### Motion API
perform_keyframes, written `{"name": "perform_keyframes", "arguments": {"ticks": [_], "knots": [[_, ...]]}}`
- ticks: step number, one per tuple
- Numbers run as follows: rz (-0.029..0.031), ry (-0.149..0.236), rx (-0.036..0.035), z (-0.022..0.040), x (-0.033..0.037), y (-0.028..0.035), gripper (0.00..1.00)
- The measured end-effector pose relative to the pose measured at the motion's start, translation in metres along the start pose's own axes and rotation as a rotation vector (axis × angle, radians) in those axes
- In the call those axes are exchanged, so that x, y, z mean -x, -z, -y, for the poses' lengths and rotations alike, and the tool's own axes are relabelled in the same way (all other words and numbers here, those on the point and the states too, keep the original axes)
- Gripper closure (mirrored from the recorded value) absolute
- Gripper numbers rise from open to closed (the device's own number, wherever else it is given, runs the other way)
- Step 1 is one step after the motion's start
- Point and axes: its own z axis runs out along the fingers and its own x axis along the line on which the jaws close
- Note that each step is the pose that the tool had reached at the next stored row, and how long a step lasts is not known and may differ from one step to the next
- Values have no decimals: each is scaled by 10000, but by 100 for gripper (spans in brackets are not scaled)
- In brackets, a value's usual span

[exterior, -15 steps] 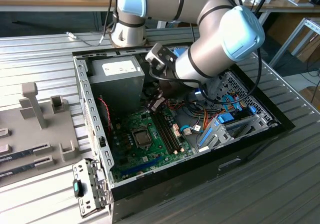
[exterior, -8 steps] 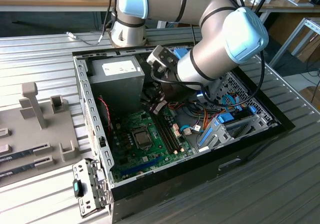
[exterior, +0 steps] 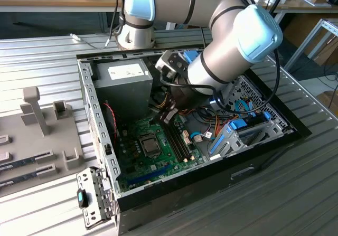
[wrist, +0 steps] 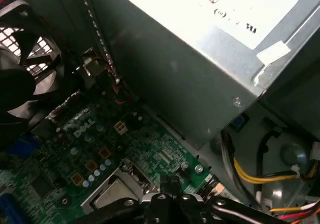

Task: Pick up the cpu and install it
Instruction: 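Install the first cpu locking lever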

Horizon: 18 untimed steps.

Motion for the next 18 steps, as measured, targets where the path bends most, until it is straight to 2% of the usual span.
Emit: {"name": "perform_keyframes", "arguments": {"ticks": [2,3,5,7,8,9,11,18], "knots": [[-459,-184,-521,0,0,0,89],[-647,-261,-735,1,0,0,89],[-849,-343,-962,0,-1,0,89],[-1098,-424,-1243,0,0,-1,89],[-1290,-485,-1455,0,-2,0,89],[-1336,-501,-1508,2,-1,-1,89],[-1370,-514,-1544,4,-3,-1,89],[-1410,-532,-1593,21,-11,-64,89]]}}
